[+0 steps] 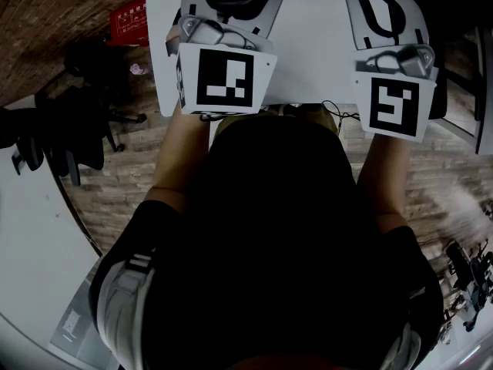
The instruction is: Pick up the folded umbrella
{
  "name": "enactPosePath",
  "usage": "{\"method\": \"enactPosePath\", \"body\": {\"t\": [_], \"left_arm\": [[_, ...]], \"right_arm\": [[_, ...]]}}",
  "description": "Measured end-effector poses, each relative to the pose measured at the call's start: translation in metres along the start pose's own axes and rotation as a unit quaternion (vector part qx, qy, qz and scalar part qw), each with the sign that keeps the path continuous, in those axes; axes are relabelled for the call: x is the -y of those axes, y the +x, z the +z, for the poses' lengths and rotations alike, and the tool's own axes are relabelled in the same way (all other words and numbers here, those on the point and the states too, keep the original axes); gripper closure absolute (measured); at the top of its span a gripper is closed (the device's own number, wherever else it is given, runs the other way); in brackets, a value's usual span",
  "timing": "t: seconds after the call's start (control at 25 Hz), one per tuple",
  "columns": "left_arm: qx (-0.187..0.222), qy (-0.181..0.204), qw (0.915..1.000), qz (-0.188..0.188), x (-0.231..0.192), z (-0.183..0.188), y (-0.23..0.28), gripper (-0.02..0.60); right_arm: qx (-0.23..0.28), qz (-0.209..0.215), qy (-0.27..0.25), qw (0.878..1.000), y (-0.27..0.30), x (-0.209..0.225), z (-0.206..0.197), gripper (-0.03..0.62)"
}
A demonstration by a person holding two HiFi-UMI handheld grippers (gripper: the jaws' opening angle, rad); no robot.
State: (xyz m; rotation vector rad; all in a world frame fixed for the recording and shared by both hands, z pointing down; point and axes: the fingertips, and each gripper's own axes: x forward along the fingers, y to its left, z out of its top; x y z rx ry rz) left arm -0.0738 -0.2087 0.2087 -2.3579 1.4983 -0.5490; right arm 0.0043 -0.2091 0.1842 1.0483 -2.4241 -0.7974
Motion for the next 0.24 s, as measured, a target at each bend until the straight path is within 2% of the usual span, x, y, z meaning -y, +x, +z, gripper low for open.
{"method": "enactPosePath", "body": {"t": [0.24], "left_arm": [[-0.001,-0.001,1.0,-0.003,-0.0051,-0.0036,-0.0015,0.373]], "right_arm": [[0.005,-0.001,-0.003,1.0,0.0063,-0.0022,0.0053,0.566]]}}
